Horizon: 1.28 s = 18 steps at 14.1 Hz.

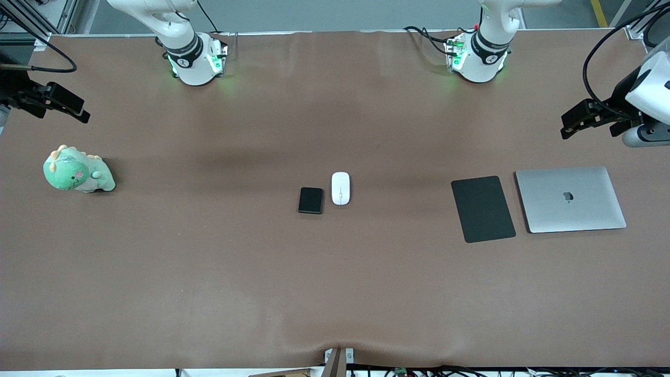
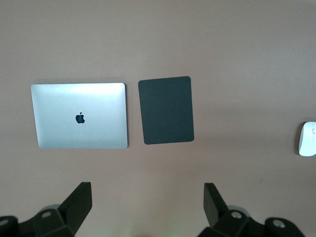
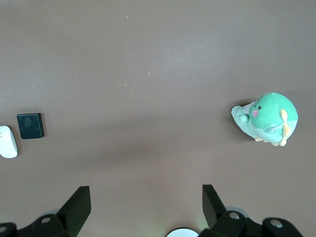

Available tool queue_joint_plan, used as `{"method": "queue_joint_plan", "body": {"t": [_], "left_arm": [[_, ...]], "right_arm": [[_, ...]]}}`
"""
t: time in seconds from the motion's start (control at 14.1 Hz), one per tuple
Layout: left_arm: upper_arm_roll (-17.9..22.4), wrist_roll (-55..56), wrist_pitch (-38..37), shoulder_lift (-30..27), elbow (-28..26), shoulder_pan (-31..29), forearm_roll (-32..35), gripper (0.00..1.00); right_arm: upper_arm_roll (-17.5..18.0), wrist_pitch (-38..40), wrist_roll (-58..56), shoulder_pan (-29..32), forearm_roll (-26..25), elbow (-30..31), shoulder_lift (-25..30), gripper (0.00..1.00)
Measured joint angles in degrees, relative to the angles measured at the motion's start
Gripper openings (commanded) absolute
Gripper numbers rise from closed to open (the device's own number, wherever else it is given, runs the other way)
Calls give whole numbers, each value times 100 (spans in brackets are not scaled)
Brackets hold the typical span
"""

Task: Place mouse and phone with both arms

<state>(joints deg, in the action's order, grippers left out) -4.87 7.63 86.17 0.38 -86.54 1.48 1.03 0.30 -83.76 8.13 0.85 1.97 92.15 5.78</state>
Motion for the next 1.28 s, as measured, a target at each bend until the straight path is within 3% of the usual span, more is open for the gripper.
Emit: {"method": "queue_joint_plan", "body": {"t": [0.71,1.28], "left_arm": [[-93,73,-129,137,11,113,-16,100],[-470,847,716,1149,-23,855,-98,100]], "right_arm": [[-9,0,0,0,0,0,-13,100],[-16,0,0,0,0,0,-19,100]]}}
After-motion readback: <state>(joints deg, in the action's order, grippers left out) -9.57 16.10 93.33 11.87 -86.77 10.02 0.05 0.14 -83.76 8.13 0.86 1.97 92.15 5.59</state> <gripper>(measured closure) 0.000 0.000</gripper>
